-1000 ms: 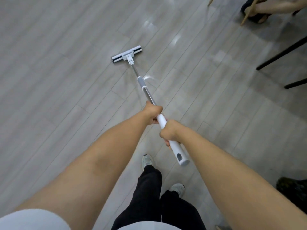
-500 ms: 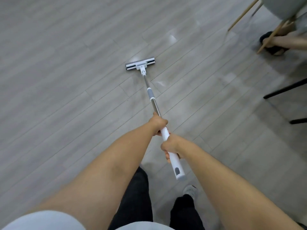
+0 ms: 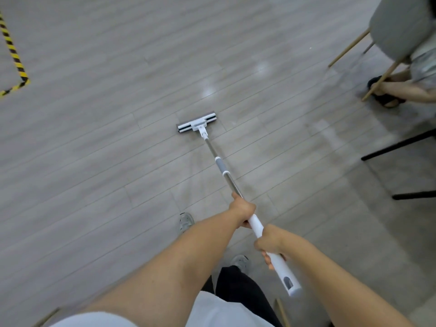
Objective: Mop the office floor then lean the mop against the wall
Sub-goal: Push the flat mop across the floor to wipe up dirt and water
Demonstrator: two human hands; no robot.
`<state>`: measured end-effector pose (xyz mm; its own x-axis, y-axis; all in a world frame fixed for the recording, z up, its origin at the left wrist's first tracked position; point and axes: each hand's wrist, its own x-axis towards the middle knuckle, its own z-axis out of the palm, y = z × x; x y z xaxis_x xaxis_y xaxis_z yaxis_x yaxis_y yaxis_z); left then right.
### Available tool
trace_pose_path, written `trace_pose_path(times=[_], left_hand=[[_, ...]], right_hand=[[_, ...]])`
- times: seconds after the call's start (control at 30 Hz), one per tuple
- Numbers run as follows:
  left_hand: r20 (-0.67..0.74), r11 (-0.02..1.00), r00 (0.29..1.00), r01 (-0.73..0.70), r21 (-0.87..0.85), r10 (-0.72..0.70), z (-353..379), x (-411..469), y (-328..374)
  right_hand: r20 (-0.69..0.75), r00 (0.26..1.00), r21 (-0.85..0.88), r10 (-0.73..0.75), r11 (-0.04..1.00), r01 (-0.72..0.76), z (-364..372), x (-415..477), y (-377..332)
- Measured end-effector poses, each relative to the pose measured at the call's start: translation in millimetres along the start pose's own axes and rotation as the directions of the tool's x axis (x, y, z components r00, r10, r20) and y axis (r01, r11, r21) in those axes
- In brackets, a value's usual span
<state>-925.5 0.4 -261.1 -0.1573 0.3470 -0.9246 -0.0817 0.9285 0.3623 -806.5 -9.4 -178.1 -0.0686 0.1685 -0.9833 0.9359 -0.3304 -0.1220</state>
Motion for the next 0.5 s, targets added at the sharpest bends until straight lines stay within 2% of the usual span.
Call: trace_pose_path(times=[0.27,0.5], left_hand=[[-0.019,0.996,0.999,-0.038,-0.078,0.036,-12,22,29],[-0.073,0.991,0.996,-0.067,-0.114,0.059,-70,71,83]], right_hand=[[-0.034,0.999,0.006,-0.023,1.0,0.023,-27,30,-19],[-0.038,0.996,0.002,-0.082,0.997,0.082,-59,61,-104]])
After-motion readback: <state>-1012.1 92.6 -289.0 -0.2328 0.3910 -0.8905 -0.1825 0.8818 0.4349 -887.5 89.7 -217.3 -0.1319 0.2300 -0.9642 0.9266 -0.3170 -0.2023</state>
